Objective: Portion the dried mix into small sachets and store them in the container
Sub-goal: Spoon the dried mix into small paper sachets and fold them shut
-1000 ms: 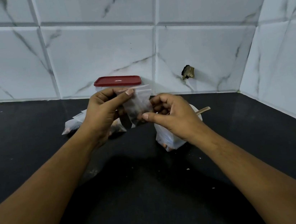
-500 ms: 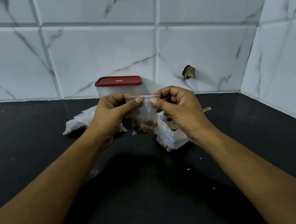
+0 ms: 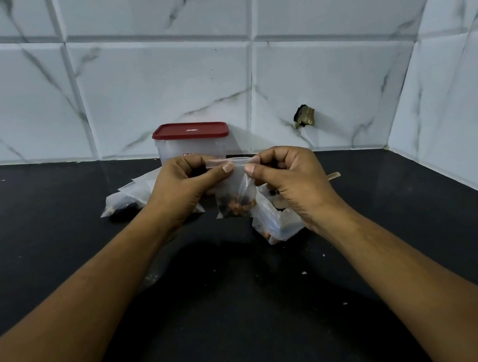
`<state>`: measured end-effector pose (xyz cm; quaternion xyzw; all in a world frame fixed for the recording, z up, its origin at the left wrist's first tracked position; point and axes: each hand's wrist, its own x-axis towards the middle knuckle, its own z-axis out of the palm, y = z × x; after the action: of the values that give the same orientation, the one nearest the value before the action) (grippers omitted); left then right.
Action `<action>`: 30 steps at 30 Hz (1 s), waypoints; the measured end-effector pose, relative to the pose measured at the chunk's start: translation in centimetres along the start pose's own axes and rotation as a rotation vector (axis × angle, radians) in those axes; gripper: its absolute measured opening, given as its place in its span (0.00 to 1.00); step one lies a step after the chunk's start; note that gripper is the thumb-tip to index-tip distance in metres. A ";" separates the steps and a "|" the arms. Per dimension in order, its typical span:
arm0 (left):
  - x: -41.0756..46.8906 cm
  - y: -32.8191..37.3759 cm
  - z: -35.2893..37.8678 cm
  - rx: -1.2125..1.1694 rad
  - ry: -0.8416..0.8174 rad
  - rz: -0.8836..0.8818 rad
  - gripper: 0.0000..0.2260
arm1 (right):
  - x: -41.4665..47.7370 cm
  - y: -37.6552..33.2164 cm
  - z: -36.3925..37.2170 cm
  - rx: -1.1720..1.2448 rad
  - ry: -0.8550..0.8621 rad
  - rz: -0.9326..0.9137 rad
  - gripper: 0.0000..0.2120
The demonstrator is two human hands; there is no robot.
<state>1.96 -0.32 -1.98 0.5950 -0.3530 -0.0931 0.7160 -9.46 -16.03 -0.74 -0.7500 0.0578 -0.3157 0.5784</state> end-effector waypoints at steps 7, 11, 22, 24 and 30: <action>0.2 -0.1 -0.1 -0.022 0.021 -0.011 0.05 | 0.2 0.1 -0.3 -0.014 0.010 0.021 0.02; 0.1 0.0 -0.1 -0.009 0.011 0.000 0.07 | 0.2 0.1 -0.5 -0.013 -0.012 0.010 0.01; 0.2 -0.1 -0.2 0.004 0.000 0.021 0.12 | 0.2 0.4 -0.2 -0.010 -0.092 -0.021 0.06; 0.1 -0.1 0.0 0.011 -0.005 0.019 0.11 | 0.3 0.5 -0.1 -0.010 -0.082 -0.030 0.03; 0.0 -0.1 0.1 0.002 -0.029 -0.008 0.11 | 0.3 0.5 -0.2 -0.033 -0.052 -0.031 0.01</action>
<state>1.89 -0.42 -2.05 0.5956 -0.3610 -0.1039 0.7100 -9.19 -16.45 -1.04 -0.7682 0.0362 -0.3039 0.5623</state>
